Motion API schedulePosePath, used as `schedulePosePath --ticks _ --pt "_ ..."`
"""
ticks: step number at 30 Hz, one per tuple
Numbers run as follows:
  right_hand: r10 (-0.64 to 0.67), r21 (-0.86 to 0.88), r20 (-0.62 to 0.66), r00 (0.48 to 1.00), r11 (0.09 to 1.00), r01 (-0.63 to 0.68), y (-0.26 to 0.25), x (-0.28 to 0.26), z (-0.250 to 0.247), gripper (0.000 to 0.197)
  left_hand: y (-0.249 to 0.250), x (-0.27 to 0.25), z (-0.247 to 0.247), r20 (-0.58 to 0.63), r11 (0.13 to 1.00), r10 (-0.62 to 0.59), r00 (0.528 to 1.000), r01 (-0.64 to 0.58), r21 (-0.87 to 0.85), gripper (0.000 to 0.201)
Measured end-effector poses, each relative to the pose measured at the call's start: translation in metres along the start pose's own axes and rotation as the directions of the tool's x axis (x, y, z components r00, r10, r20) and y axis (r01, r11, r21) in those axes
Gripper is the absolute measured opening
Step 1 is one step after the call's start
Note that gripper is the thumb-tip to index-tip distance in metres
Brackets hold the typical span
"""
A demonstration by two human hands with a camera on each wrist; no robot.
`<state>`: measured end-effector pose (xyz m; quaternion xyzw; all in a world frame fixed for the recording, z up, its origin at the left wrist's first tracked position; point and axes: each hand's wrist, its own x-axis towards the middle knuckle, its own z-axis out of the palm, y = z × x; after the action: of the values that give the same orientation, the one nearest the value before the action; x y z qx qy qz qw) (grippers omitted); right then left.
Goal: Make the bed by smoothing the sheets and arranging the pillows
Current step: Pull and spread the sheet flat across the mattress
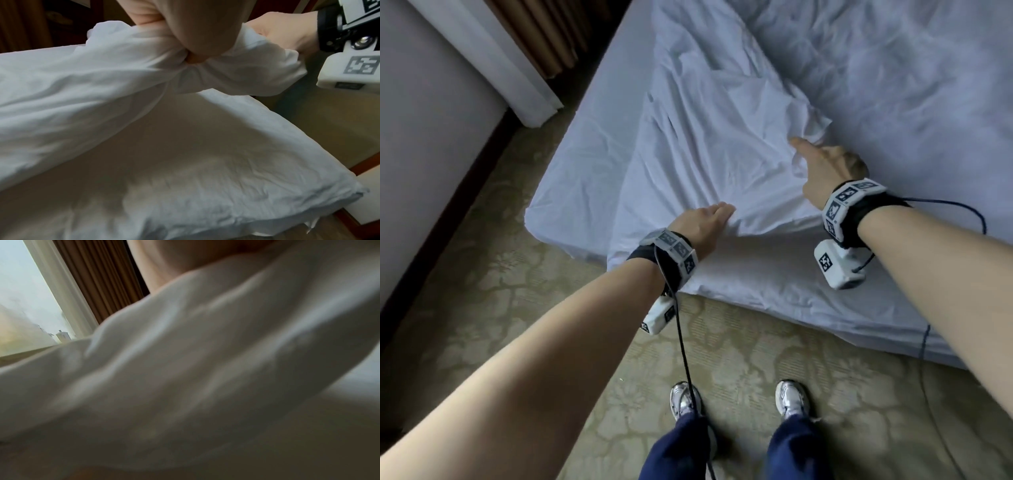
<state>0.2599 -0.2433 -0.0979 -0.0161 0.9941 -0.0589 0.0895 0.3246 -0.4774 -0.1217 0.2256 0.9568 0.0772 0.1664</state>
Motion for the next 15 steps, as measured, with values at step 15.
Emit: schedulePosePath --ticks 15 --pt "-0.05 0.118 0.192 0.98 0.993 0.028 0.101 -0.085 0.021 0.067 0.115 0.021 0.055 0.365 0.973 -0.076 0.928 -0.012 0.232 0.065"
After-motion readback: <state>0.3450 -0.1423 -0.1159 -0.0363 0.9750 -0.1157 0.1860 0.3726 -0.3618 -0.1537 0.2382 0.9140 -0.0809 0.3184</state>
